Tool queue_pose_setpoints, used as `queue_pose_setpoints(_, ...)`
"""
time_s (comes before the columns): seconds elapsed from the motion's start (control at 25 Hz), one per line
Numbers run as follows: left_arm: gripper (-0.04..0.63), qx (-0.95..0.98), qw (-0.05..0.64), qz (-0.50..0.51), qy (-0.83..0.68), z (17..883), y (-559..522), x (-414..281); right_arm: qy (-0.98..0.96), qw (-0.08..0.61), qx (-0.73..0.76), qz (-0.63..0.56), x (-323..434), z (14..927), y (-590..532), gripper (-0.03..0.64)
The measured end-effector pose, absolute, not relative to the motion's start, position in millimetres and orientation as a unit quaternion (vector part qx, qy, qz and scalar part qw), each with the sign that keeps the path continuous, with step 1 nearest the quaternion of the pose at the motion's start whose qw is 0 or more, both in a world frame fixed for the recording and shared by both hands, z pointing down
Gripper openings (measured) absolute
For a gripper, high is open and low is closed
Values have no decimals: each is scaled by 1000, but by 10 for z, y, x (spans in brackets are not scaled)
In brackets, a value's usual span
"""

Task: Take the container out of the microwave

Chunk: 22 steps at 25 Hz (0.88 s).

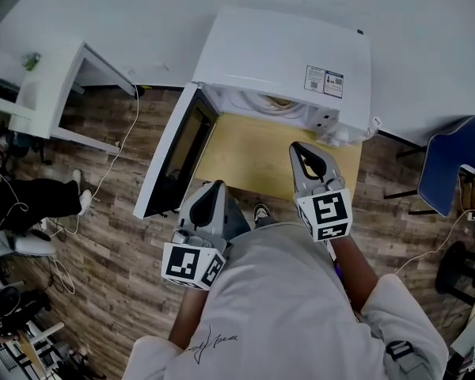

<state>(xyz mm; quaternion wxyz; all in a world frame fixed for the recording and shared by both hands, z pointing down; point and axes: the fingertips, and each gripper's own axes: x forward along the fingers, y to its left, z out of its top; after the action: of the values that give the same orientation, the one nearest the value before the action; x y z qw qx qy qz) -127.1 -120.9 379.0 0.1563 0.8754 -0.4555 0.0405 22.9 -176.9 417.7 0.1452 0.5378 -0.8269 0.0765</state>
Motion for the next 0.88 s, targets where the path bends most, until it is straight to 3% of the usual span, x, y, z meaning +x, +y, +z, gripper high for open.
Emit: queue_pose_setpoints(0.88,0,859,179,70,-474,3993,-1170,-1456,-813,263,519,22,187,4675,-2335,85)
